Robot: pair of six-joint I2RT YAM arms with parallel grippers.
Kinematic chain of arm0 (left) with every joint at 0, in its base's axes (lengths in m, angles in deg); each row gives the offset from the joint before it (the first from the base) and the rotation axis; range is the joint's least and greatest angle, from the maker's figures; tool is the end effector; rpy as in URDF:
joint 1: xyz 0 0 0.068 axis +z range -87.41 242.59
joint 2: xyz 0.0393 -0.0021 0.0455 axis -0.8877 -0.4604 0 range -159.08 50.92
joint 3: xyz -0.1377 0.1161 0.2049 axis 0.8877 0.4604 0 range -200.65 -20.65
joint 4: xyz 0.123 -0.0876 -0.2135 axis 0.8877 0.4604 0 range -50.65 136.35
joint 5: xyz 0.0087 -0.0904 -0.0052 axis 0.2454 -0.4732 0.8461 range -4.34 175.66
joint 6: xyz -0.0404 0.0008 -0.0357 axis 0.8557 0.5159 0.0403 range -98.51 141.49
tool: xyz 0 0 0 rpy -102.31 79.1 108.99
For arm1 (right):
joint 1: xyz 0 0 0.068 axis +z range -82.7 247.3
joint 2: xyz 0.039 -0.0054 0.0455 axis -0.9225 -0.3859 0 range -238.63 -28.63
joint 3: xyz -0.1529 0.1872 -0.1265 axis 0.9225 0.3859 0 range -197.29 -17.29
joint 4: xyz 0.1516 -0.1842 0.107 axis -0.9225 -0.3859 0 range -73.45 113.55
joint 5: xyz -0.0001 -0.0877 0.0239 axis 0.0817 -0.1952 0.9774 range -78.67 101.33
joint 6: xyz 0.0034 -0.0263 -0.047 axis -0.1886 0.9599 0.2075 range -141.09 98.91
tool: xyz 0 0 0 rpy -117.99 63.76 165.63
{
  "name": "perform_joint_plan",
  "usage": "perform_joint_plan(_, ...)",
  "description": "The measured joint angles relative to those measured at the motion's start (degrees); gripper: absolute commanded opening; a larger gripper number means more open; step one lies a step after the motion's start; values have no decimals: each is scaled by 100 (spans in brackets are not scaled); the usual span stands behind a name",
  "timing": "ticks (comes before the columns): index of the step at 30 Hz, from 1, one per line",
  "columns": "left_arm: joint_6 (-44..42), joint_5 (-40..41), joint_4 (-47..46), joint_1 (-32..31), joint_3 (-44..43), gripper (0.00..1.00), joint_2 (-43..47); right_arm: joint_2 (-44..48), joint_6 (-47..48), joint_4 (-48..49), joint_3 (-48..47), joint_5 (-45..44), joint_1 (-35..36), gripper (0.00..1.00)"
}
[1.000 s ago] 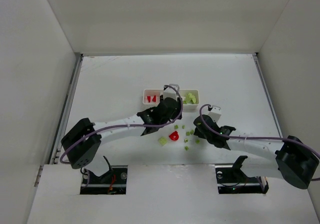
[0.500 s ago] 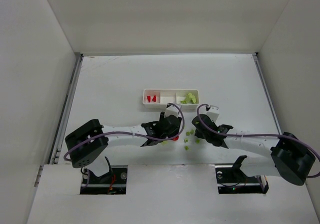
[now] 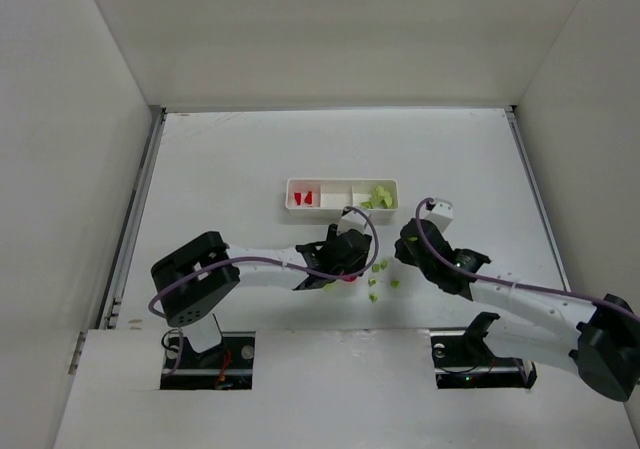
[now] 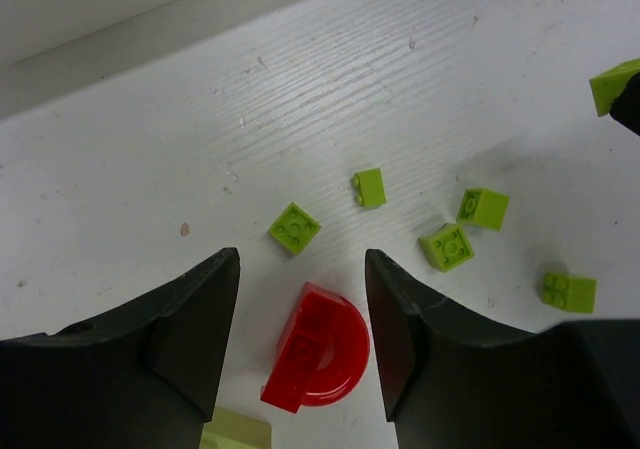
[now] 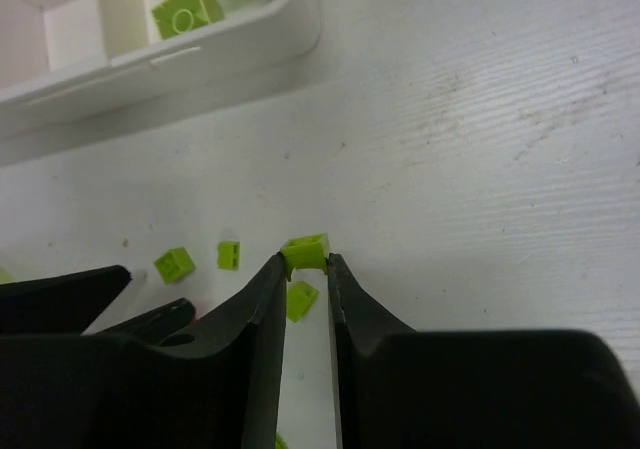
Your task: Sort the legos into containers by color
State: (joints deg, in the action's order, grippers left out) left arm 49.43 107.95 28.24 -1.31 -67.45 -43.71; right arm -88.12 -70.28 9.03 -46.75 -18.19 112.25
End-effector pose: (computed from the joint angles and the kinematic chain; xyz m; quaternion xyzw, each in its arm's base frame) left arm 0.1600 -0.2957 0.1714 0.1882 0.8609 -0.1959 0.4302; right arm 0.1561 0.1309 0.1966 0.1313 0.8877 0.1135 0.4265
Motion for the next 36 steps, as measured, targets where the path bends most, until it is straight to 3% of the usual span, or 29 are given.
perform_joint_plan(9,-26,39,-111,101,-146,42,-439,79,175,7,-164,-2,2,21)
perform_joint_plan(15,-42,48,-223,103,-245,22,-575,103,289,7,-179,0,2,21)
perform_joint_plan(22,-50,37,-251,205,-162,18,-490,2,472,103,-407,11,2,21)
perform_joint_plan(27,-50,39,-133,586,289,18,339,-507,800,367,-957,160,2,21)
perform_joint_plan(36,28,68,90,1596,925,19,2529,-2358,1283,1139,-2481,634,0,20)
